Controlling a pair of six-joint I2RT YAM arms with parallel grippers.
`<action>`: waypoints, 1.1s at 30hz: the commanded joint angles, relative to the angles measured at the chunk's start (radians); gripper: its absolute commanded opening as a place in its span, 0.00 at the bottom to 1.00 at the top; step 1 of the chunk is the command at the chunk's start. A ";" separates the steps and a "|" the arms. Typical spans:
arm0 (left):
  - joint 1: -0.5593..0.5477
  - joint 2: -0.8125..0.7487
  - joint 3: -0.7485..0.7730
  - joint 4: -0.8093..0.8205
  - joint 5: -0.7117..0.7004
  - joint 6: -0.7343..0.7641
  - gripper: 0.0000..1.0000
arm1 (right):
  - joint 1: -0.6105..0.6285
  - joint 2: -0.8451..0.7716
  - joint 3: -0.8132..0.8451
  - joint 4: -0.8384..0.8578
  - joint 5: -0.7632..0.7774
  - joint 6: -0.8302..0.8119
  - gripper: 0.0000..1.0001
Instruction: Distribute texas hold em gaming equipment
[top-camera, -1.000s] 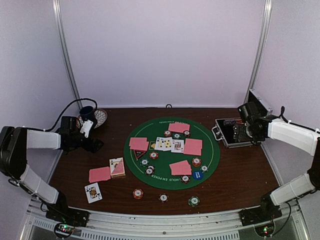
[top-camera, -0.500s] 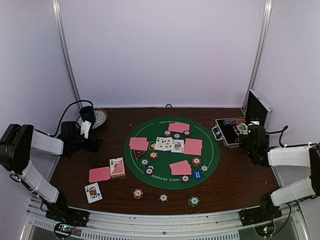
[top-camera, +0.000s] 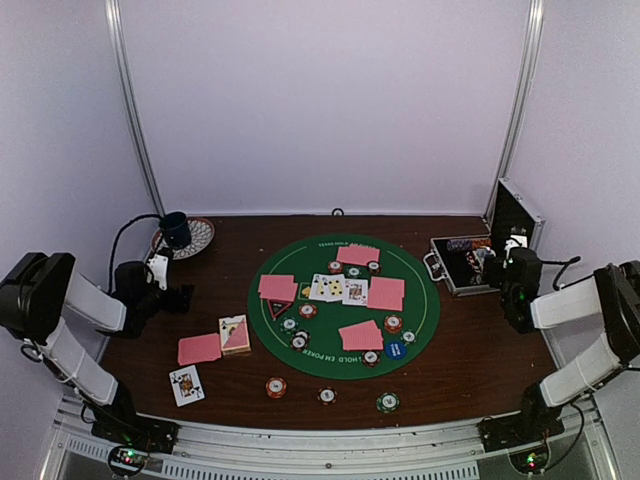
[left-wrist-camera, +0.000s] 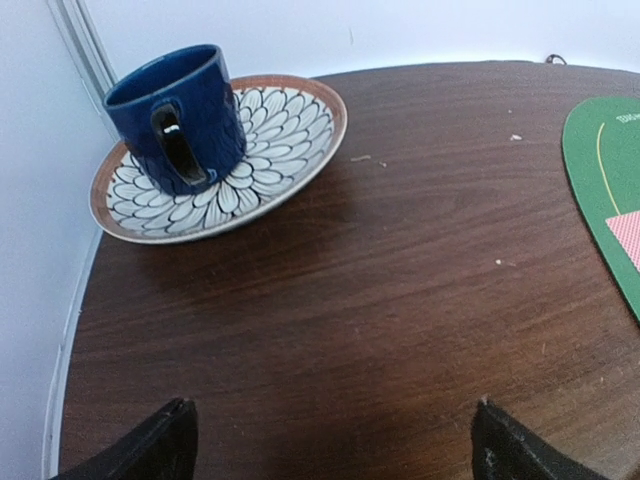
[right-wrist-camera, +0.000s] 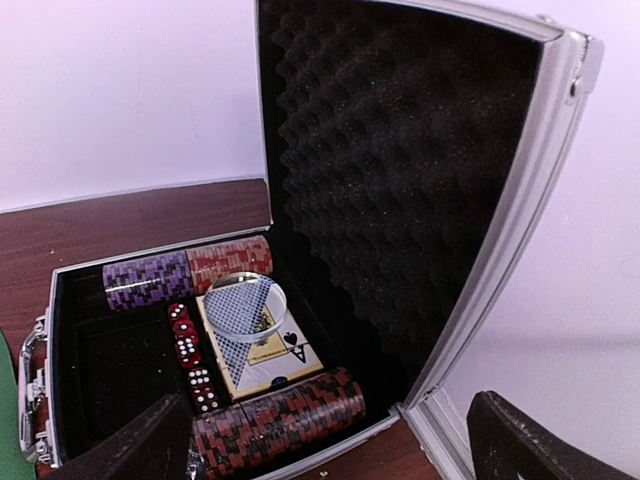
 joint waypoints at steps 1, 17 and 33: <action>0.004 0.007 0.000 0.129 -0.030 -0.016 0.98 | -0.012 0.098 -0.017 0.156 -0.145 -0.022 0.99; 0.004 0.005 0.000 0.132 -0.030 -0.017 0.98 | -0.047 0.157 -0.002 0.203 -0.261 -0.037 0.99; 0.004 0.005 -0.001 0.132 -0.030 -0.016 0.98 | -0.046 0.157 -0.002 0.203 -0.261 -0.038 1.00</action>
